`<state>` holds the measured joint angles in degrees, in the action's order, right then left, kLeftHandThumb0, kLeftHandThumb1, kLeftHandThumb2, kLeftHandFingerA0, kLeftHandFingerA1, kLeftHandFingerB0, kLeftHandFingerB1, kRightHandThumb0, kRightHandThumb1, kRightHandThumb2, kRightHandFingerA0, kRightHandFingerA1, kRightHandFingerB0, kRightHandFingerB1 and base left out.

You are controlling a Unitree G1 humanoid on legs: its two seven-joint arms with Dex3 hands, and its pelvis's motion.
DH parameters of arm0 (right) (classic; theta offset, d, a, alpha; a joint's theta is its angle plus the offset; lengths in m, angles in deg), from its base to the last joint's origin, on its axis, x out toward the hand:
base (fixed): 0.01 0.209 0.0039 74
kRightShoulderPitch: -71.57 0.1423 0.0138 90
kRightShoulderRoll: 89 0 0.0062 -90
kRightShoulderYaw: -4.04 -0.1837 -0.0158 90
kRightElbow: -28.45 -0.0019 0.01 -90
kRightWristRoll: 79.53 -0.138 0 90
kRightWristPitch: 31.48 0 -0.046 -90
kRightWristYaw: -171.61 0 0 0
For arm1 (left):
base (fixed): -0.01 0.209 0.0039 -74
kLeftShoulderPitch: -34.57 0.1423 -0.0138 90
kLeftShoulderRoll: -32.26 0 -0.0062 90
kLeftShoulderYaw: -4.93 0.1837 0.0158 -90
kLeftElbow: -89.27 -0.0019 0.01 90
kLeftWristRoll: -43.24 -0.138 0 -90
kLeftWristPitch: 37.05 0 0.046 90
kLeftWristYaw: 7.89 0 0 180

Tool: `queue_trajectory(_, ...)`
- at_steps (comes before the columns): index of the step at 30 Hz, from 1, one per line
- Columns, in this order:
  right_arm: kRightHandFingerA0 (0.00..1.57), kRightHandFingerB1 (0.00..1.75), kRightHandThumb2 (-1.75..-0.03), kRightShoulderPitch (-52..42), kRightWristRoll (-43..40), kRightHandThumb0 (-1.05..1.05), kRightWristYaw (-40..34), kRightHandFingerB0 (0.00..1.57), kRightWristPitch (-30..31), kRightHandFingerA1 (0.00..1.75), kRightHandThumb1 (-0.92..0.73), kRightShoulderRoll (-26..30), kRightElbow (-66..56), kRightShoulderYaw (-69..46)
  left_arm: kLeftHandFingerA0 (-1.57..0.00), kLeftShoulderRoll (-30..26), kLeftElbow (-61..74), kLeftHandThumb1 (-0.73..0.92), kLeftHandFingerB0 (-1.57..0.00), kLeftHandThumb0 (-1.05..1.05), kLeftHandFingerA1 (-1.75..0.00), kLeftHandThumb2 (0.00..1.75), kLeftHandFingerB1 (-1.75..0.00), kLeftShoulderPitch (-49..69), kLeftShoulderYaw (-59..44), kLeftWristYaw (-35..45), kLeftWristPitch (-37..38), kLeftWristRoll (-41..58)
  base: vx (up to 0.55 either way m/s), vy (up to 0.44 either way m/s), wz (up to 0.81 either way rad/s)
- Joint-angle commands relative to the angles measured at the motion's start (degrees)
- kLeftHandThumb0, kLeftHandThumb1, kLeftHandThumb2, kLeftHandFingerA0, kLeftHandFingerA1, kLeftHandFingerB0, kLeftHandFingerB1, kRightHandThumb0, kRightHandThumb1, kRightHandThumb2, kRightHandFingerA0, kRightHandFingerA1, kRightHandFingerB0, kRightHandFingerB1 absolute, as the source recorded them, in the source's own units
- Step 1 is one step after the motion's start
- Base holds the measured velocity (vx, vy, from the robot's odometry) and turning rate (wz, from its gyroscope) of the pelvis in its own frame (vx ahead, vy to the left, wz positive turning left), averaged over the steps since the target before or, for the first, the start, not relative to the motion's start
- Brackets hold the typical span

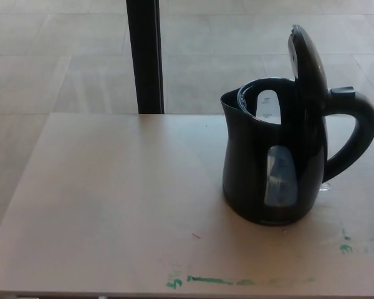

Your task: The robot uses its right hand to push down on the lid of a kettle kept in the middle of the desk to close it

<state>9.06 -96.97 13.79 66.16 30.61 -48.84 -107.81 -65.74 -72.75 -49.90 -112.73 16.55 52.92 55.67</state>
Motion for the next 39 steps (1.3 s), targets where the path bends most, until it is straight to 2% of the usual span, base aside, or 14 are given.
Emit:
queue_trajectory(1, 0.21, 0.28, -0.62, 7.16, 2.65, -0.77, 1.60, 0.21, 4.13, 0.40, -0.68, 0.14, 3.13, 5.38, -0.44, -1.13, -0.12, 0.71, -0.37, -0.77, -0.45, 0.62, -0.37, 0.56, -0.03, 0.18, 0.22, 0.82, 0.00, 0.000, 0.00)
queue_trajectory(10, 0.22, 0.28, -0.62, 13.99, 10.03, -0.79, 1.84, 0.20, 3.03, 0.36, -0.69, -0.31, 4.59, 16.55, -0.46, -1.29, 0.51, 0.72, -0.38, -0.76, -0.47, 0.62, -0.37, 0.56, 0.10, 0.20, -0.18, 0.98, 0.00, 0.000, 0.00)
queue_trajectory(11, 0.21, 0.28, -0.61, 14.76, 10.15, -0.75, 1.90, 0.21, 2.54, 0.38, -0.68, -1.39, 5.07, 17.45, -0.40, -1.30, 0.16, 0.55, -0.31, -0.75, -0.56, 0.94, -0.49, 0.32, -0.41, 0.06, -0.73, 1.47, 0.00, 0.000, 0.00)
queue_trajectory(12, 0.22, 0.28, -0.61, 15.36, 10.61, -0.74, 1.75, 0.22, 2.16, 0.39, -0.67, -2.27, 5.32, 18.39, -0.45, -1.38, 0.10, 0.71, -0.38, -0.76, -0.44, 0.62, -0.37, 0.39, -0.33, 0.14, -0.51, 1.34, 0.00, 0.000, 0.00)
queue_trajectory(13, 0.20, 0.29, -0.60, 16.16, 10.97, -0.73, 1.77, 0.22, 2.68, 0.39, -0.65, -2.98, 5.65, 19.27, -0.41, -1.36, -0.08, 0.61, -0.34, -0.80, -0.46, 0.70, -0.40, 0.31, -0.48, 0.13, -0.51, 1.44, 0.00, 0.000, 0.00)
queue_trajectory(14, 0.18, 0.29, -0.60, 17.77, 11.81, -0.73, 2.12, 0.21, 3.43, 0.38, -0.65, -4.15, 6.66, 21.02, -0.41, -1.36, -0.07, 0.56, -0.22, -0.73, -0.58, 0.99, -0.46, 0.26, -0.62, 0.16, -0.72, 1.62, 0.00, 0.000, 0.00)
queue_trajectory(15, 0.18, 0.29, -0.60, 18.91, 12.85, -0.73, 2.42, 0.21, 3.06, 0.38, -0.65, -4.74, 7.83, 22.33, -0.41, -1.48, 0.40, 0.56, -0.22, -0.73, -0.58, 0.99, -0.46, 0.50, -0.27, 0.39, -0.59, 1.30, 0.00, 0.000, 0.00)
queue_trajectory(16, 0.19, 0.28, -0.61, 19.38, 13.56, -0.73, 2.50, 0.21, 2.22, 0.40, -0.66, -4.80, 8.56, 22.97, -0.42, -1.48, 0.35, 0.72, -0.38, -0.77, -0.45, 0.62, -0.38, 0.51, -0.29, 0.34, -0.55, 1.31, 0.00, 0.000, 0.00)
queue_trajectory(20, 0.21, 0.28, -0.62, 23.87, 18.35, -0.79, 2.61, 0.21, 1.29, 0.40, -0.67, -6.05, 12.17, 27.91, -0.43, -1.39, -0.23, 0.60, -0.37, -0.82, -0.52, 0.72, -0.41, 0.53, -0.29, 0.40, 0.20, 1.17, 0.00, 0.000, 0.00)
queue_trajectory(21, 0.20, 0.29, -0.61, 24.76, 19.08, -0.78, 2.48, 0.21, 1.17, 0.40, -0.67, -6.38, 13.10, 28.71, -0.46, -1.41, -0.42, 0.71, -0.40, -0.78, -0.47, 0.62, -0.36, 0.47, -0.17, 0.17, 0.34, 0.99, 0.00, 0.000, 0.00)
queue_trajectory(33, 0.21, 0.31, -0.60, 37.54, 26.18, -0.76, 2.52, 0.24, -4.85, 0.43, -0.65, -10.33, 24.60, 36.10, -0.40, -1.68, -0.36, 0.63, -0.32, -0.85, -0.46, 0.73, -0.40, 1.41, 0.86, 0.15, 1.36, 0.06, 0.00, 0.000, 0.00)
queue_trajectory(34, 0.22, 0.29, -0.61, 38.21, 26.70, -0.79, 2.68, 0.24, -5.53, 0.43, -0.66, -10.65, 25.11, 36.41, -0.44, -1.64, -0.29, 0.72, -0.38, -0.78, -0.44, 0.62, -0.37, 1.30, 0.65, -0.18, 0.86, 0.37, 0.00, 0.000, 0.00)
queue_trajectory(37, 0.25, 0.29, -0.60, 38.69, 28.12, -0.78, 2.88, 0.27, -6.66, 0.42, -0.64, -12.00, 25.21, 37.57, -0.45, -1.67, -0.47, 0.62, -0.35, -0.81, -0.48, 0.72, -0.41, 1.01, 0.43, -0.38, 0.76, 0.61, 0.00, 0.000, 0.00)
queue_trajectory(39, 0.25, 0.29, -0.60, 38.29, 28.97, -0.76, 2.98, 0.27, -6.87, 0.42, -0.64, -12.48, 24.93, 38.22, -0.46, -1.70, -0.59, 0.72, -0.39, -0.76, -0.46, 0.62, -0.37, 1.03, -0.05, 0.02, 0.25, 1.14, 0.00, 0.000, 0.00)
